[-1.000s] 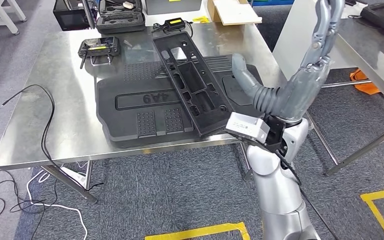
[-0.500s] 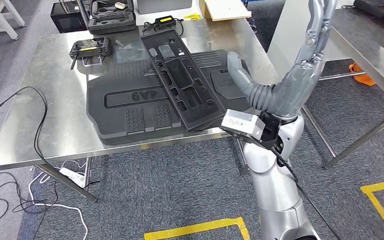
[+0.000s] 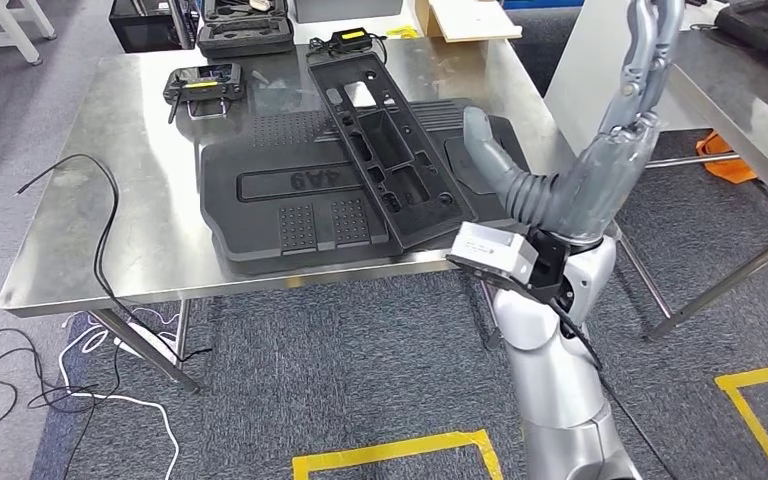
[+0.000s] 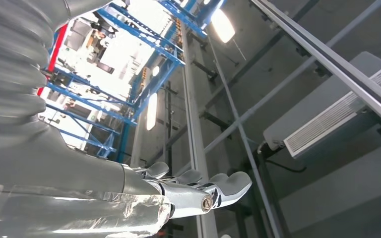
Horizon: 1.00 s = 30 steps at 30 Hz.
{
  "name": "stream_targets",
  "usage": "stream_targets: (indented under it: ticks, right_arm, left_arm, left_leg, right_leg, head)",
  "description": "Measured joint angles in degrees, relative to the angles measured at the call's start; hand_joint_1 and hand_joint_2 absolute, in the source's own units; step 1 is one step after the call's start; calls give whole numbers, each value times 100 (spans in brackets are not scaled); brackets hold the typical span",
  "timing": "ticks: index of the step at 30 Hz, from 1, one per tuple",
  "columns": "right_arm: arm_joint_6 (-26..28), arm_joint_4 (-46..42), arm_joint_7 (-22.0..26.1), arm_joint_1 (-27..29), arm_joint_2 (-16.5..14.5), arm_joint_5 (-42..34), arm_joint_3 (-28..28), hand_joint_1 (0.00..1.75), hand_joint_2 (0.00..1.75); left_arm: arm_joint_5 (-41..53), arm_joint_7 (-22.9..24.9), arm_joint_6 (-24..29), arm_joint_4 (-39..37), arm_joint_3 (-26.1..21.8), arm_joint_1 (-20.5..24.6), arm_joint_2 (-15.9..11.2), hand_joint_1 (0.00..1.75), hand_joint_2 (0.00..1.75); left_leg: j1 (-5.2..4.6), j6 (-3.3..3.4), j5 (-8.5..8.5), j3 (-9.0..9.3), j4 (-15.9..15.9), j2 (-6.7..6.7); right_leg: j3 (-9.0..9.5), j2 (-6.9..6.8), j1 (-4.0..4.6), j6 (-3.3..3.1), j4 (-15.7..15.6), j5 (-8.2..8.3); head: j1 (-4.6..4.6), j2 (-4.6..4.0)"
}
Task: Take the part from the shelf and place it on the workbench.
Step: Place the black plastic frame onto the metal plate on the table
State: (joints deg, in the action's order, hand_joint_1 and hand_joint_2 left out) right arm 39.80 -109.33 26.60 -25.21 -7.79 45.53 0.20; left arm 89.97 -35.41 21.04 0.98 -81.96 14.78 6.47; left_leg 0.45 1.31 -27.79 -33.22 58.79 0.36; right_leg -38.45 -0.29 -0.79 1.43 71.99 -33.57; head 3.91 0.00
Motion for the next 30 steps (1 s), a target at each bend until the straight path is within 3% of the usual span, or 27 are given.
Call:
stream_targets:
  ticks: [2, 4, 7, 9, 12, 13, 14, 15, 17, 19, 22, 24, 26, 28, 29, 30]
  right_arm:
    - [0, 0, -2, -2, 2, 0, 0, 0, 175]
    - [0, 0, -2, -5, 4, 0, 0, 0, 175]
    - [0, 0, 1, -1, 8, -5, 0, 0, 175]
    - [0, 0, 3, -4, 9, -8, 0, 0, 175]
    - [0, 1, 13, -3, 9, -8, 0, 0, 175]
    - [0, 1, 16, -1, 9, -6, 0, 0, 175]
    - [0, 2, 20, 0, 9, -2, 0, 0, 175]
    - [0, 2, 22, 0, 9, 3, 0, 0, 175]
    - [0, 2, 27, -1, 8, 17, 0, 0, 175]
    - [0, 2, 27, -3, 7, 26, 0, 0, 175]
    - [0, 2, 26, -3, 8, 28, 0, 0, 175]
    - [0, 2, 26, -8, 8, 28, 0, 0, 175]
    - [0, 2, 26, -9, 8, 28, 0, 0, 175]
    - [0, 2, 21, 9, 9, 28, 0, 0, 175]
    - [0, 2, 14, 19, 9, 28, 0, 0, 175]
    - [0, 2, 3, 25, 9, 28, 0, 0, 175]
  left_arm:
    - [1, 0, 1, 0, -1, 6, 1, 0, 0]
    - [1, 0, 2, 0, -1, 11, 2, 0, 0]
    - [1, 0, 5, -1, 0, 12, 2, 0, 0]
    - [1, 0, 9, -2, 0, 13, 2, 0, 0]
    - [1, 0, 12, -2, -1, 4, 2, 0, 0]
    - [0, 0, 12, -2, -2, -2, 2, 0, 0]
    - [-1, 0, 12, -2, -2, -7, 2, 0, 0]
    - [-1, 0, 11, -2, -2, -10, 2, 0, 0]
    - [-1, -1, 10, -1, -2, -9, 1, 0, 0]
    - [0, -6, 9, -1, -1, -5, 0, 0, 0]
    - [-2, -11, 7, -1, -1, -15, 0, 0, 0]
    - [-2, -11, 7, 0, -1, -10, 0, 0, 0]
    - [0, -11, 6, -1, 0, 0, 0, 0, 0]
    - [0, -11, 5, -1, 0, -5, 0, 0, 0]
    - [-1, -11, 5, 0, 0, -10, 0, 0, 0]
    - [-1, -11, 5, 0, 0, -13, 0, 0, 0]
  left_leg:
    - [-5, -16, 6, -4, 10, -1]
    - [-12, -65, 26, -31, 20, -2]
    - [-17, -152, 47, -50, 18, -4]
    - [-20, -210, -123, -120, 219, -18]
    - [3, -278, -673, -504, 1202, -25]
    - [10, -291, -768, -605, 1476, -25]
    - [14, -297, -757, -621, 1565, -24]
    - [16, -294, -639, -530, 1430, -24]
    - [18, -263, -278, -144, 691, -25]
    - [2, -220, -99, 97, 114, -28]
    - [-8, -145, -69, 84, 3, -25]
    - [12, -63, -17, 77, -46, -11]
    - [20, -5, 25, 49, -73, 2]
    - [13, 11, 44, 9, -67, 6]
    - [11, 11, 52, -6, -60, 7]
    - [11, 8, 57, -14, -53, 6]
  right_leg:
    - [437, 2, 17, -54, -840, 319]
    - [629, 13, 53, -97, -1295, 431]
    - [607, 21, 58, -159, -1343, 481]
    - [600, 5, 23, -228, -1386, 531]
    - [562, -12, 21, -278, -1395, 567]
    - [551, -15, 25, -283, -1390, 572]
    - [543, -15, 27, -285, -1382, 575]
    - [540, -14, 27, -284, -1371, 577]
    - [536, -11, 30, -269, -1342, 571]
    - [500, -5, 47, -226, -1301, 570]
    - [455, -2, 57, -137, -1291, 596]
    - [394, 4, 48, -80, -1139, 455]
    - [162, 11, 31, -27, -567, 85]
    - [-116, 12, 17, 12, 132, -227]
    - [-156, 12, 12, 20, 279, -244]
    - [-84, 12, 8, 19, 194, -150]
  head:
    - [3, 0]
    - [4, 0]
    - [4, 0]
    - [-23, 0]
    - [-88, 0]
    - [-95, 0]
    - [-99, 0]
    - [-104, 0]
    - [-116, 0]
    - [-123, 0]
    - [-126, 0]
    - [-101, 0]
    - [-53, 0]
    - [-27, 0]
    - [-22, 0]
    - [-17, 0]
